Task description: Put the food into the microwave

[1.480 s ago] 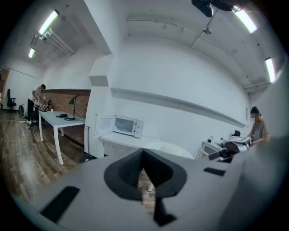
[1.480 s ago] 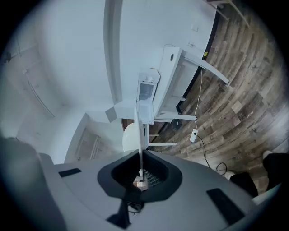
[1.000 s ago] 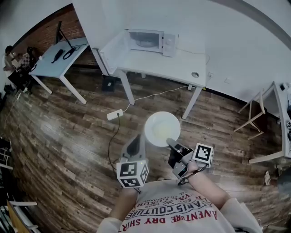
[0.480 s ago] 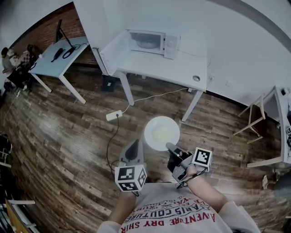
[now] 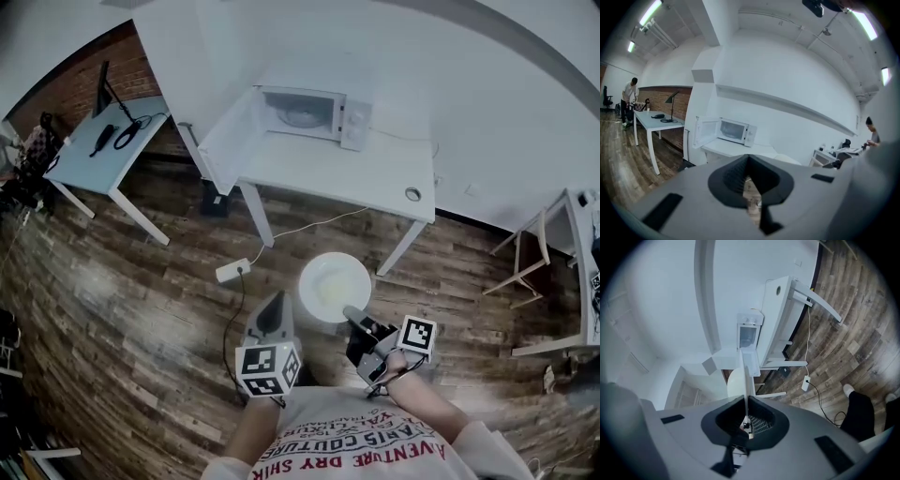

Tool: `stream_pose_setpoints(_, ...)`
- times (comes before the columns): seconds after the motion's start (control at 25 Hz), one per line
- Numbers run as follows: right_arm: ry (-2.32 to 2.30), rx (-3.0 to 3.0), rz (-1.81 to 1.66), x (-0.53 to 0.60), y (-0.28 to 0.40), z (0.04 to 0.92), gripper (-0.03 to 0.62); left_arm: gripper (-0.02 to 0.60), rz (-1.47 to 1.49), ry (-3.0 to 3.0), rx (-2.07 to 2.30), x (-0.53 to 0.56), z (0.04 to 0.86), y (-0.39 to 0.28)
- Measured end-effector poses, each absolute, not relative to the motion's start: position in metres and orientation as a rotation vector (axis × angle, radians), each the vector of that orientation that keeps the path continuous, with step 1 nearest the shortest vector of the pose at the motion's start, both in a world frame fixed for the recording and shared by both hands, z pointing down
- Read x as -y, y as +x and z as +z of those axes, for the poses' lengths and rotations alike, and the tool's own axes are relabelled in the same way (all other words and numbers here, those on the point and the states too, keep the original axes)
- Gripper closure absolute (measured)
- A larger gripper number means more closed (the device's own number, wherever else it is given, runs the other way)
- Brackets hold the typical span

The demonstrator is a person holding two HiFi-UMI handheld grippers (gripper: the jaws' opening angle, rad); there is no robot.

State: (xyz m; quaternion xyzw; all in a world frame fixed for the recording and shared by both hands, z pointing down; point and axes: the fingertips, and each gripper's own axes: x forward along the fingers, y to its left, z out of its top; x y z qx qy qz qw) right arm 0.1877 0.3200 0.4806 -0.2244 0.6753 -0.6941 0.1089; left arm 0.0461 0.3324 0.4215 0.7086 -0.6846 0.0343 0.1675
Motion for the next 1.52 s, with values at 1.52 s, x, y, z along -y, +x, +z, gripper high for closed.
stream_pose_setpoints(1.52, -0.581, -2.041, -1.982, 0.154, 0.001, 0.455, 0.571, 0.578, 0.106, 2.069, 1.937, 0.133, 0.408, -0.121)
